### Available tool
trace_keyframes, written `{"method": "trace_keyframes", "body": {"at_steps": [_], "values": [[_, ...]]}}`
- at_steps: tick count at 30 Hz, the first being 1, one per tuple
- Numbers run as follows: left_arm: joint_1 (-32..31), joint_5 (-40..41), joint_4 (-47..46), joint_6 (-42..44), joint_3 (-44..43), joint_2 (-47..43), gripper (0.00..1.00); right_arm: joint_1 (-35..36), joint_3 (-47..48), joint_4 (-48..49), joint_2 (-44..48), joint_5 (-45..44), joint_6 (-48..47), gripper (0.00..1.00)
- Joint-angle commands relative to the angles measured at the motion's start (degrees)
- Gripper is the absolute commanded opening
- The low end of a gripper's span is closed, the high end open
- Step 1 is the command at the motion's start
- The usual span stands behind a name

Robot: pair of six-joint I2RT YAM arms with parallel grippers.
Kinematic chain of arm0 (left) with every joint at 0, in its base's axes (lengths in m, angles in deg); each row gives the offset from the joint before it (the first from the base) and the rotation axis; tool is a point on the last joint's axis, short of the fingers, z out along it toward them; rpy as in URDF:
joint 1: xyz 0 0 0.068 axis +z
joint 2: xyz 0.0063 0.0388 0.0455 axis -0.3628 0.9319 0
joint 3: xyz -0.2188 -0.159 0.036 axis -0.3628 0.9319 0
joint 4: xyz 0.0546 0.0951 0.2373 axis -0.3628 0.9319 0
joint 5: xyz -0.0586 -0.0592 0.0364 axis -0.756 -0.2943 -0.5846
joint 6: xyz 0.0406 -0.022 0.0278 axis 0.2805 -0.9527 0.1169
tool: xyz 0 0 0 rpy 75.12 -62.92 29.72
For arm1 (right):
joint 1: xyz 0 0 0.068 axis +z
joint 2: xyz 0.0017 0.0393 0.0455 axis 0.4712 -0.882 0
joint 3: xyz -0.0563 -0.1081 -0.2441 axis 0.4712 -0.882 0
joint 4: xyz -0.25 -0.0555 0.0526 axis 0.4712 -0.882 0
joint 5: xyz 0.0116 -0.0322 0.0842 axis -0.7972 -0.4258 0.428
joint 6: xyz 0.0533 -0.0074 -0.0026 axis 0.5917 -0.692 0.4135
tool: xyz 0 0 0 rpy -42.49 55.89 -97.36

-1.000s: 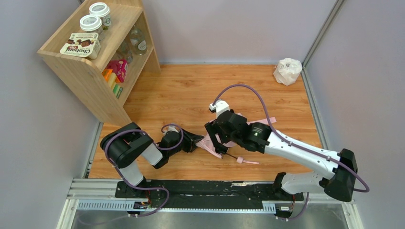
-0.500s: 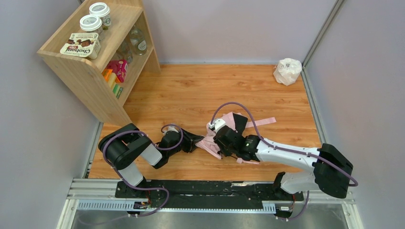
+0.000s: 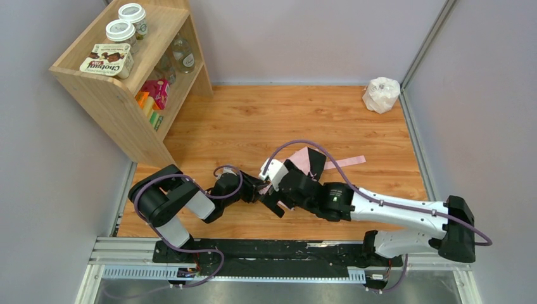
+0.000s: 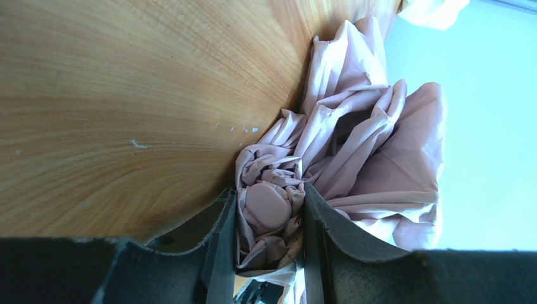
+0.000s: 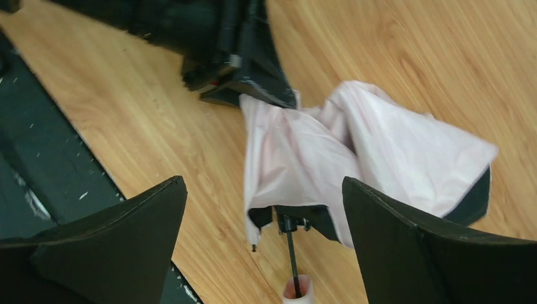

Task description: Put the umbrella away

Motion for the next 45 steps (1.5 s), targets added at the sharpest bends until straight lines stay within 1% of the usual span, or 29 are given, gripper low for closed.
{"method": "trace_keyframes", "body": {"at_steps": [1, 5, 6, 7, 9, 11, 13, 16, 17, 20, 21, 23, 26, 28, 29, 30, 32, 33, 35, 36, 37, 38, 39, 40, 41, 42, 43, 44, 45], "values": [[-0.3, 0.0, 8.0, 1.4, -0.5, -0.6, 0.00, 4.4, -1.0, 2.2, -2.6, 2.0, -9.0, 1.00], [-0.3, 0.2, 9.7, 1.4, -0.3, -1.7, 0.00, 4.2, -5.7, 13.0, -8.6, -4.1, -13.5, 1.00], [-0.1, 0.4, 10.0, 1.4, -0.3, -2.2, 0.00, 3.3, -6.0, 15.2, -10.4, -5.6, -13.5, 1.00], [0.0, 0.6, 10.5, 1.4, -0.1, -2.4, 0.00, 2.0, -5.9, 16.6, -12.0, -5.1, -13.1, 1.00], [0.7, 0.2, 11.2, 1.8, -0.1, -3.2, 0.00, 0.4, -6.1, 18.6, -15.1, -5.7, -12.9, 0.99], [1.5, 0.1, 12.9, 2.4, -0.2, -4.3, 0.00, -1.7, -5.3, 18.3, -17.6, -4.6, -11.2, 0.98], [2.4, -0.3, 14.4, 2.9, 0.1, -5.4, 0.00, -3.7, -4.9, 18.5, -20.3, -5.5, -9.3, 0.96], [3.9, -0.7, 15.0, 3.3, 0.4, -6.8, 0.00, -6.1, -4.3, 18.7, -23.1, -3.6, -7.6, 0.91], [4.3, -1.2, 15.3, 3.5, 0.1, -7.1, 0.00, -6.2, -4.5, 19.7, -23.8, -2.6, -7.7, 0.88], [5.8, -2.2, 16.4, 4.3, -0.5, -7.4, 0.00, -6.9, -4.3, 19.7, -26.6, -0.2, -7.3, 0.65], [6.1, -2.3, 16.4, 4.3, -0.3, -7.7, 0.00, -7.5, -4.3, 19.8, -27.6, 1.2, -7.1, 0.61], [7.2, -2.7, 16.2, 4.2, 0.2, -8.1, 0.00, -8.2, -4.7, 19.8, -29.5, 3.6, -6.4, 0.56], [9.3, -3.9, 16.5, 5.0, 0.2, -8.5, 0.00, -11.2, -5.0, 21.2, -32.6, 10.6, -4.9, 0.54], [10.4, -4.8, 17.6, 5.7, -0.2, -9.2, 0.00, -12.6, -3.9, 20.1, -33.9, 13.0, -5.0, 0.47], [11.2, -5.5, 18.2, 5.8, -0.2, -9.6, 0.00, -13.2, -3.2, 19.3, -34.2, 14.9, -5.2, 0.42], [11.6, -5.7, 18.8, 6.2, -0.3, -9.9, 0.00, -13.8, -2.5, 18.1, -34.6, 16.3, -5.5, 0.32], [12.6, -6.4, 20.3, 7.3, -0.9, -10.9, 0.00, -15.0, -1.0, 15.7, -36.4, 19.1, -5.6, 0.23], [13.4, -7.0, 20.8, 7.9, -1.0, -11.8, 0.00, -15.4, -0.2, 14.8, -37.5, 22.2, -5.4, 0.17], [14.5, -7.6, 23.9, 9.8, -2.4, -13.8, 0.00, -16.1, 0.2, 13.9, -39.2, 25.7, -4.5, 0.05], [14.7, -7.8, 27.0, 11.9, -3.8, -14.5, 0.01, -16.4, 0.4, 14.0, -39.8, 27.6, -3.9, 0.00], [15.3, -7.9, 28.7, 14.5, -4.9, -16.3, 0.05, -16.9, 0.3, 14.2, -40.2, 29.2, -3.6, 0.00], [15.5, -7.6, 33.7, 15.6, -6.5, -17.5, 0.19, -17.3, 0.5, 14.2, -40.9, 31.1, -3.2, 0.00], [15.6, -6.3, 36.1, 18.0, -7.1, -20.0, 0.34, -17.7, 0.8, 13.8, -41.5, 32.8, -3.2, 0.00], [15.7, -5.5, 39.2, 19.2, -7.7, -22.7, 0.39, -18.3, 1.5, 13.1, -42.2, 34.4, -1.5, 0.00], [15.9, -3.6, 41.5, 20.9, -7.9, -24.6, 0.49, -18.8, 2.1, 12.6, -42.9, 36.8, -1.0, 0.00], [16.0, -2.7, 42.9, 21.7, -7.9, -27.6, 0.56, -19.2, 2.4, 12.4, -43.6, 38.6, -0.4, 0.00], [16.4, -1.2, 45.5, 23.6, -8.0, -29.6, 0.74, -19.6, 2.6, 12.4, -44.1, 40.0, 0.3, 0.00], [16.9, -0.2, 47.4, 24.5, -8.3, -33.0, 0.74, -20.3, 2.9, 12.2, -44.7, 41.6, 1.1, 0.00], [17.5, 0.3, 51.4, 26.0, -8.5, -34.5, 0.74, -20.7, 3.0, 12.3, -45.2, 42.5, 1.9, 0.00]]}}
